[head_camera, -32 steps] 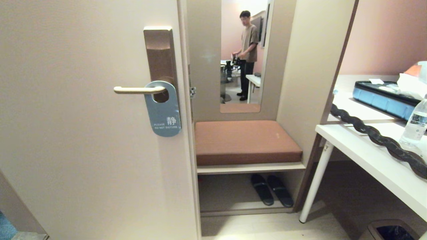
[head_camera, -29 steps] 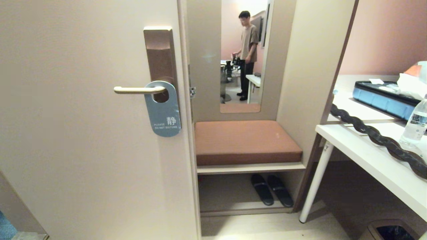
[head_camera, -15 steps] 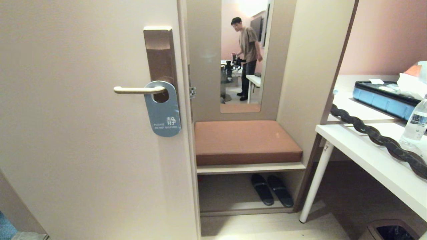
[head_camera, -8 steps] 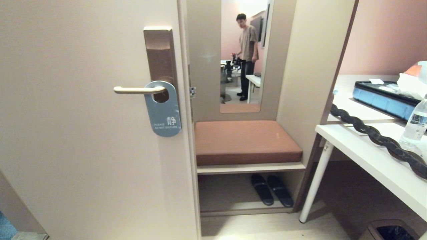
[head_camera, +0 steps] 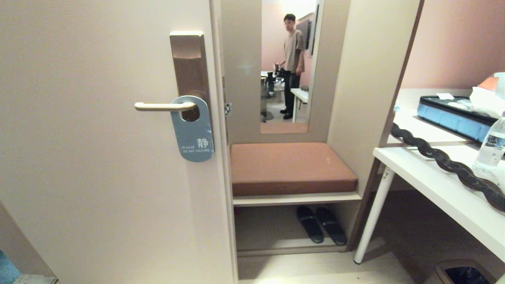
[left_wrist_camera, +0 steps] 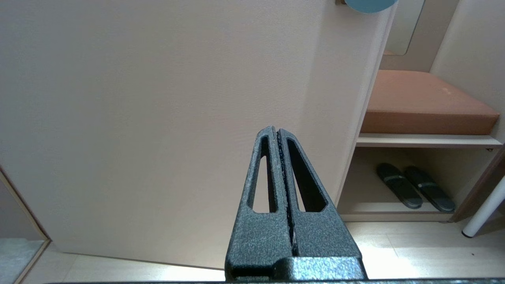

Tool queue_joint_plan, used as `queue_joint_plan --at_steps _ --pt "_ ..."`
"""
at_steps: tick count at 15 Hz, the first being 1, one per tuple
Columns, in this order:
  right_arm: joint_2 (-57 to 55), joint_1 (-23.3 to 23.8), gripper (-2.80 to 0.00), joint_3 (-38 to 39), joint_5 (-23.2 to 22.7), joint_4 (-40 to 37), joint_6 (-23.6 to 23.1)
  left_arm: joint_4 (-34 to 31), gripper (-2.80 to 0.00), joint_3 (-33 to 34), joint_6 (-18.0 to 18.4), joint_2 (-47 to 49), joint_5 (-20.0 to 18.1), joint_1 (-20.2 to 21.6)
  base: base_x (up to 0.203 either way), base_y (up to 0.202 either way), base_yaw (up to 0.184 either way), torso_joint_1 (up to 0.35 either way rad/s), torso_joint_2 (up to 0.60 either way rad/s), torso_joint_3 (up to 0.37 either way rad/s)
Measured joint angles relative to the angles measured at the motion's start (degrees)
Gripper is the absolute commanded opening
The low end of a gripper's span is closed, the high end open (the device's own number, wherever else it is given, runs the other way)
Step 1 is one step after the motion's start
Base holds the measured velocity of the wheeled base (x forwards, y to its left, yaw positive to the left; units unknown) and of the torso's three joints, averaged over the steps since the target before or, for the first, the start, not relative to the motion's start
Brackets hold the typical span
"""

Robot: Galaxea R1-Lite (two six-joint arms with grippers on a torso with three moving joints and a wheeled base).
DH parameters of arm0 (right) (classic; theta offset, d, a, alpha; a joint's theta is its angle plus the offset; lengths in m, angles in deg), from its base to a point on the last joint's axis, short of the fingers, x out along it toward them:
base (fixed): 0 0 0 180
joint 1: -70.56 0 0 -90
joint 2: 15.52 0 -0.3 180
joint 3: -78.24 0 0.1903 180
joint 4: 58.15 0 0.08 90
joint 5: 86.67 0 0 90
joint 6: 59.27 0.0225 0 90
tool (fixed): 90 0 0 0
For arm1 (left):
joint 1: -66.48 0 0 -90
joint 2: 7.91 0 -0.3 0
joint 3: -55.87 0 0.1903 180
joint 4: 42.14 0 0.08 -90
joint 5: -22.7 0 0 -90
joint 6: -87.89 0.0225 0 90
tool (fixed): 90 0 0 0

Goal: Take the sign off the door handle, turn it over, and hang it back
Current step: Take down the sign

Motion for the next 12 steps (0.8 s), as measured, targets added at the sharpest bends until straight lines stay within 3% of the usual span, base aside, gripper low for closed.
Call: queue_joint_plan --at_steps 8,12 --pt "0.00 0.01 -2.80 0.00 -0.03 0.02 0.02 0.01 -2.80 0.00 -0.10 0.00 0.04 0.02 0.001 0.007 -0.001 0.000 0.00 0.001" --pt "0.00 0.06 -2.80 0.00 -0.01 0.05 0.01 0.04 -2.80 0.00 -0.05 0.00 0.02 -0.01 0.001 0.169 -0.003 0.004 0.00 0.000"
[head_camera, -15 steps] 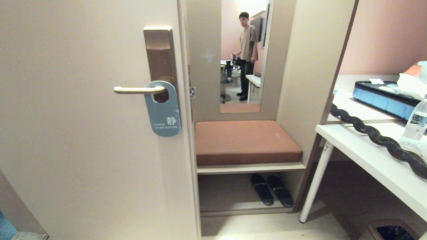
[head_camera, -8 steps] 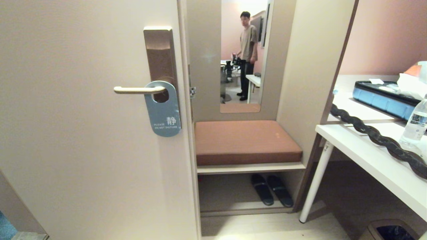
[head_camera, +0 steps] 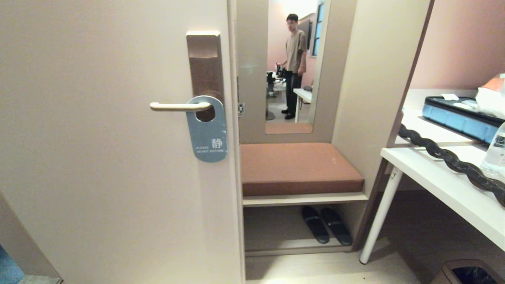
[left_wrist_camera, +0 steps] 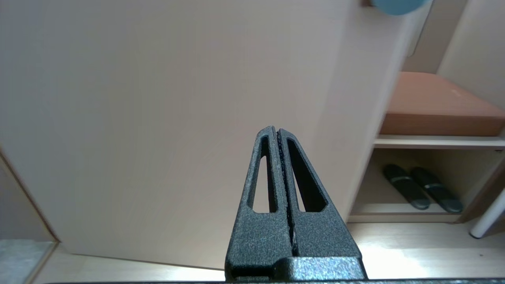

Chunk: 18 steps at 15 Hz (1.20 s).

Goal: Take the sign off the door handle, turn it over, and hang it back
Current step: Take down the sign

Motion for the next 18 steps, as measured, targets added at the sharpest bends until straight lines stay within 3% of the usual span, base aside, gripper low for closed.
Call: queue_joint_plan --at_steps 7,18 --pt "0.00 -0.05 -2.80 0.00 0.00 -0.01 -0.01 -0.01 -2.80 0.00 -0.61 0.00 0.08 0.01 0.000 0.179 -0.001 0.002 0.00 0.003" --pt "0.00 -0.05 -2.80 0.00 0.01 -0.05 -0.01 0.02 -2.80 0.00 -0.72 0.00 0.11 0.01 0.000 0.005 0.000 0.001 0.00 0.000"
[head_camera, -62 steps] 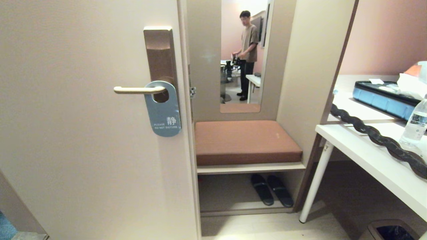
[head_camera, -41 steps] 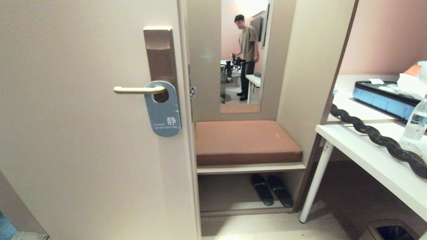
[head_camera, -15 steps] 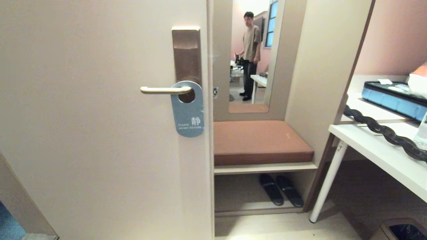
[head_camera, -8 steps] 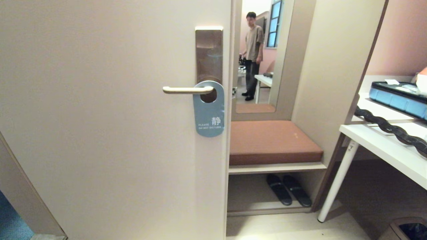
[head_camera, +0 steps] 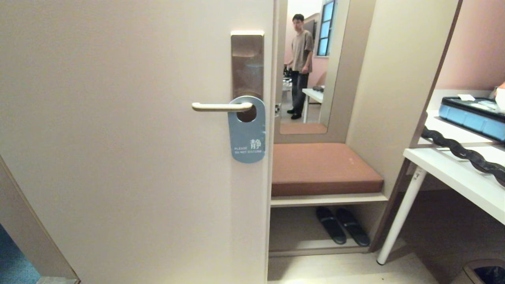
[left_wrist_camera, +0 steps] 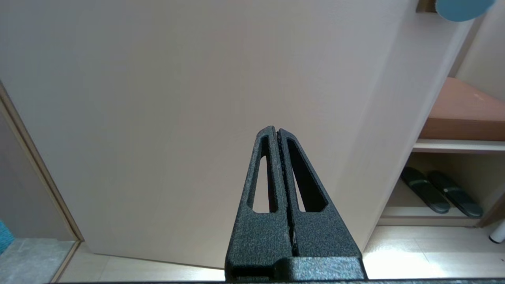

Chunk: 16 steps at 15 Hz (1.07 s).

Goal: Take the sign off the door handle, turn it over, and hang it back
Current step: Take down the sign

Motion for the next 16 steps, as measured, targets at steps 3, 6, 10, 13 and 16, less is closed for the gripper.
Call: queue_joint_plan --at_steps 3,6,10,13,16 --pt "0.00 -0.01 -2.80 0.00 0.02 0.02 -0.01 0.00 -2.80 0.00 0.00 0.00 -0.05 0.00 0.000 0.000 0.000 0.000 0.00 0.000" --pt "0.00 -0.01 -2.80 0.00 0.02 0.00 0.01 0.00 -2.80 0.00 0.00 0.00 -0.02 0.00 0.000 0.000 0.000 0.000 0.00 0.000" --pt "0.00 -0.01 -2.80 0.00 0.02 0.02 -0.01 -0.01 -2.80 0.00 0.02 0.00 -0.05 0.00 0.000 0.000 0.000 0.000 0.00 0.000" --pt "0.00 -0.01 -2.80 0.00 0.02 0.00 -0.03 0.00 -2.80 0.00 0.00 0.00 -0.03 0.00 0.000 0.000 0.000 0.000 0.00 0.000" --pt "0.00 0.02 -2.80 0.00 -0.19 0.02 -0.59 0.00 -2.80 0.00 0.02 0.00 -0.03 0.00 0.000 0.000 0.000 0.000 0.00 0.000"
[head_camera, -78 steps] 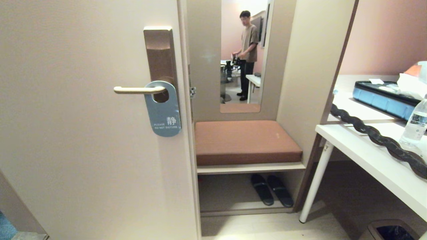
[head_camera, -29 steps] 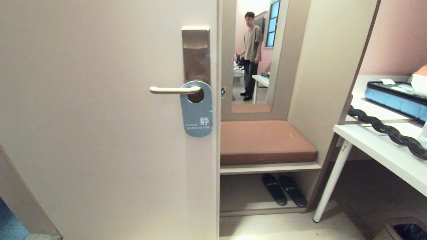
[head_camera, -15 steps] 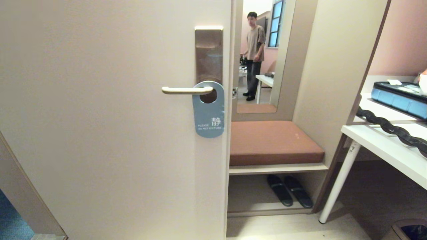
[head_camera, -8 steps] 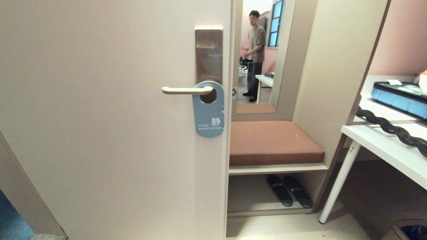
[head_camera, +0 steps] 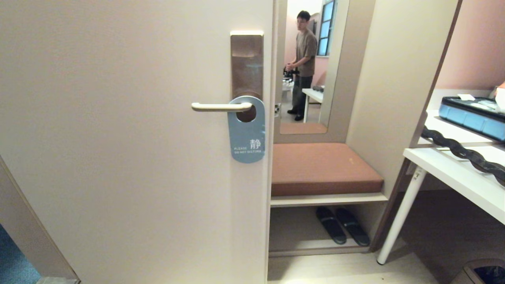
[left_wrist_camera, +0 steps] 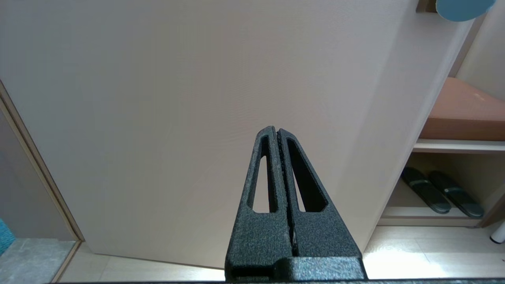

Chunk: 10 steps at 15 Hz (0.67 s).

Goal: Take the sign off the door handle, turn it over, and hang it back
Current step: Take down the sign

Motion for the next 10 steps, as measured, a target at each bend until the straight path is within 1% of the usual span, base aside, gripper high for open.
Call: queue_joint_plan --at_steps 5,10 --pt "0.00 -0.02 -2.80 0.00 -0.04 0.00 0.05 0.00 -2.80 0.00 -0.02 0.00 0.01 0.00 0.000 0.000 0.000 0.000 0.00 0.000" --pt "0.00 -0.04 -2.80 -0.09 -0.46 -0.28 -1.67 0.00 -2.80 0.00 -0.02 0.00 0.01 0.00 0.000 0.000 0.000 0.000 0.00 0.000"
